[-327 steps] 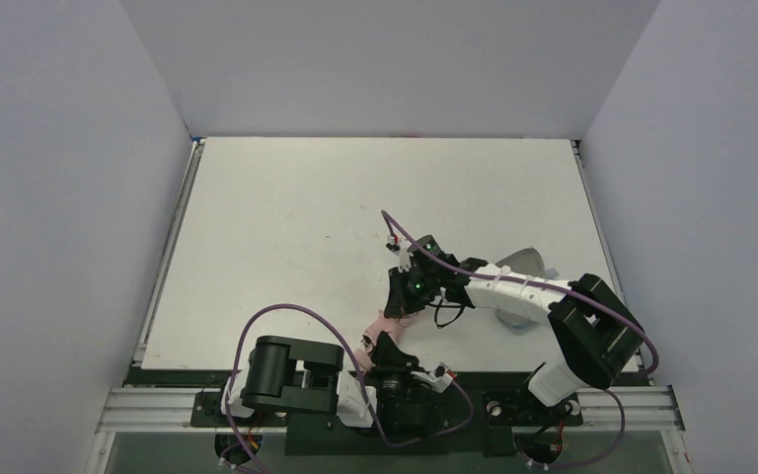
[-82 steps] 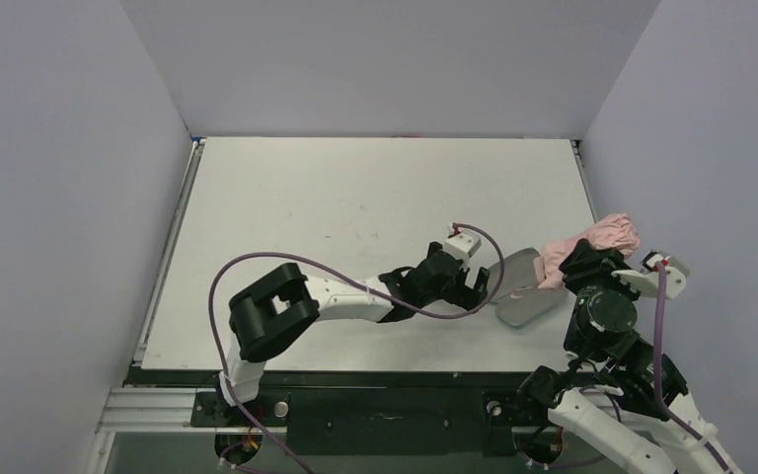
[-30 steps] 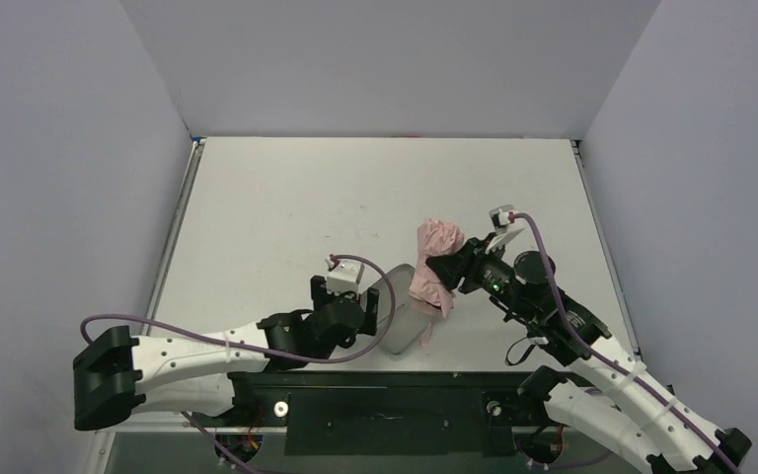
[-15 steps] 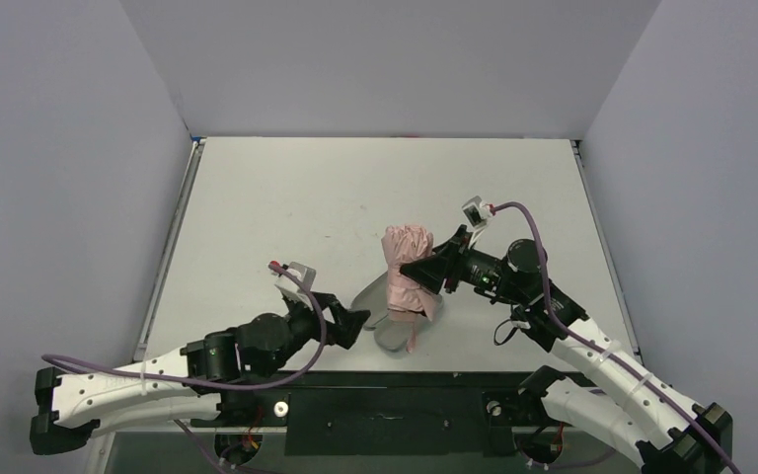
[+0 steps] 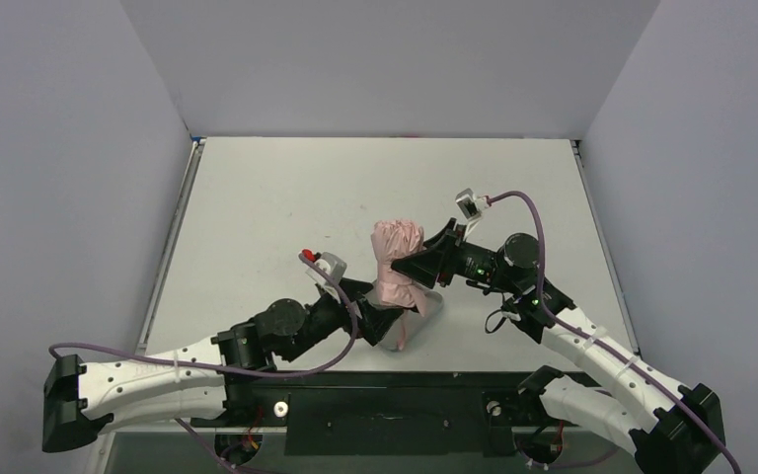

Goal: Put away the umbrella

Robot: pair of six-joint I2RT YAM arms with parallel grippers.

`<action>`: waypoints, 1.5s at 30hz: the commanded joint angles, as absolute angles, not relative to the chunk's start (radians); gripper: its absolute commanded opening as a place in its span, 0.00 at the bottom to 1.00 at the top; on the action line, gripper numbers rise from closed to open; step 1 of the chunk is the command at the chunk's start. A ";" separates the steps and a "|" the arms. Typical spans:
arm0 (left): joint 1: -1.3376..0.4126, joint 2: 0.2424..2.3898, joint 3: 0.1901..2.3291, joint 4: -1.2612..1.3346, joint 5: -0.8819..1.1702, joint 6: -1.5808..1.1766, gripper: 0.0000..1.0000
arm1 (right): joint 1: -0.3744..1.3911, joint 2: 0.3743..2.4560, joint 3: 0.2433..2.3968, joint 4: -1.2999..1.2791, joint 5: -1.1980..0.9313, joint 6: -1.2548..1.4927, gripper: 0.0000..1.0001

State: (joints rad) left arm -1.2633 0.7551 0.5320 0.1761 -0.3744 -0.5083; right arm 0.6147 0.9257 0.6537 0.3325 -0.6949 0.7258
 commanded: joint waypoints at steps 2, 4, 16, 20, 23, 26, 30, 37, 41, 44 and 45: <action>-1.195 0.840 0.589 0.378 -0.257 -0.506 0.97 | 0.607 0.903 0.660 0.551 -0.750 0.783 0.00; -1.180 0.864 0.584 0.452 -0.224 -0.514 0.97 | 0.606 0.902 0.652 0.579 -0.756 0.797 0.00; -1.164 0.931 0.589 0.574 -0.092 -0.520 0.24 | 0.606 0.894 0.620 0.658 -0.777 0.843 0.00; -1.164 0.925 0.599 0.535 -0.115 -0.506 0.00 | 0.605 0.870 0.623 0.567 -0.754 0.797 0.00; -1.165 0.920 0.617 0.484 -0.146 -0.492 0.00 | 0.605 0.843 0.651 0.397 -0.673 0.688 0.29; -1.165 0.922 0.644 0.396 -0.214 -0.462 0.00 | 0.605 0.816 0.701 0.186 -0.550 0.598 0.73; -1.171 0.948 0.713 0.277 -0.339 -0.415 0.00 | 0.607 0.796 0.787 -0.064 -0.343 0.557 0.79; -1.207 1.086 0.820 0.150 -0.597 -0.262 0.00 | 0.606 0.825 0.936 -0.346 -0.163 0.626 0.82; -1.252 1.164 0.864 0.166 -0.718 -0.180 0.00 | 0.606 0.839 0.978 -0.349 -0.144 0.744 0.83; -1.273 1.209 0.883 0.189 -0.771 -0.137 0.00 | 0.608 0.871 1.022 -0.366 -0.123 0.797 0.84; -1.282 1.231 0.893 0.193 -0.792 -0.119 0.00 | 0.609 0.892 1.032 -0.375 -0.107 0.816 0.84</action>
State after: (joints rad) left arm -1.2537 1.1961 0.8028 0.1120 -0.6464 -0.2230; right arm 0.6056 0.8413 0.9535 -0.3317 -0.1814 0.7124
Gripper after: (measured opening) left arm 0.307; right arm 0.835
